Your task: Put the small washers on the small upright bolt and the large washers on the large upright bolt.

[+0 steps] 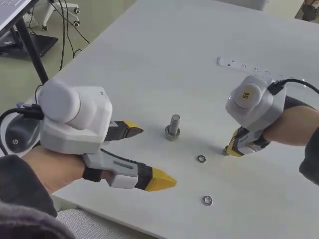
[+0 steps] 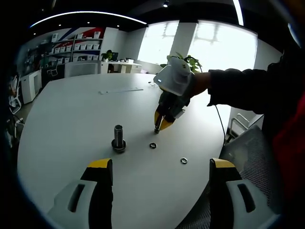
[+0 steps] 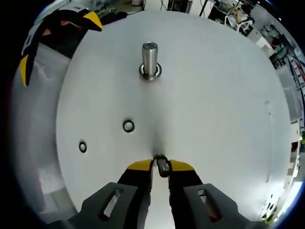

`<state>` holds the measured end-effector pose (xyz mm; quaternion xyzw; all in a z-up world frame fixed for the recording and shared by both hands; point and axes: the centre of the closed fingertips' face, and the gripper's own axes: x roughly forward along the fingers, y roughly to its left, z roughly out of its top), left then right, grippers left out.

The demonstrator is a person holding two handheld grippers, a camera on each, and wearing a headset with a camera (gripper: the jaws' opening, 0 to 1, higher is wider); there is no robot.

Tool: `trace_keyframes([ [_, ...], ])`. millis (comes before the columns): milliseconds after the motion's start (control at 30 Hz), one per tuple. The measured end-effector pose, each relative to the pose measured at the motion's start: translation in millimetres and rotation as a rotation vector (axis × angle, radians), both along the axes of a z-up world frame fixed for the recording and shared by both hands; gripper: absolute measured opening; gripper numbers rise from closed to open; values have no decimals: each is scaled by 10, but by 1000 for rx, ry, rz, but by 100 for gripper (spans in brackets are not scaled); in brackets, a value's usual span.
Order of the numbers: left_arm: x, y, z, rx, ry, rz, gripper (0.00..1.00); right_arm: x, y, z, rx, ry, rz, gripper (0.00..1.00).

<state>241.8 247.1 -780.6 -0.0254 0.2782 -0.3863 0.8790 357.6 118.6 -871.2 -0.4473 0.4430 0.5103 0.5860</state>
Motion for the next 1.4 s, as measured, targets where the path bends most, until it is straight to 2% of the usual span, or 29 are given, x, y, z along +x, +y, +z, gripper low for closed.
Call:
trace_keyframes([
  [700,-12,8,-10,4,5,-1,82,-68,45,42,-1,-1,9,17],
  [900,-14,0,-10,6,5,-6,82,-79,37,80,13,-7,1,18],
  [1400,-11,-24,10,5,-3,-14,82,-107,-133,194,48,-30,-47,19],
])
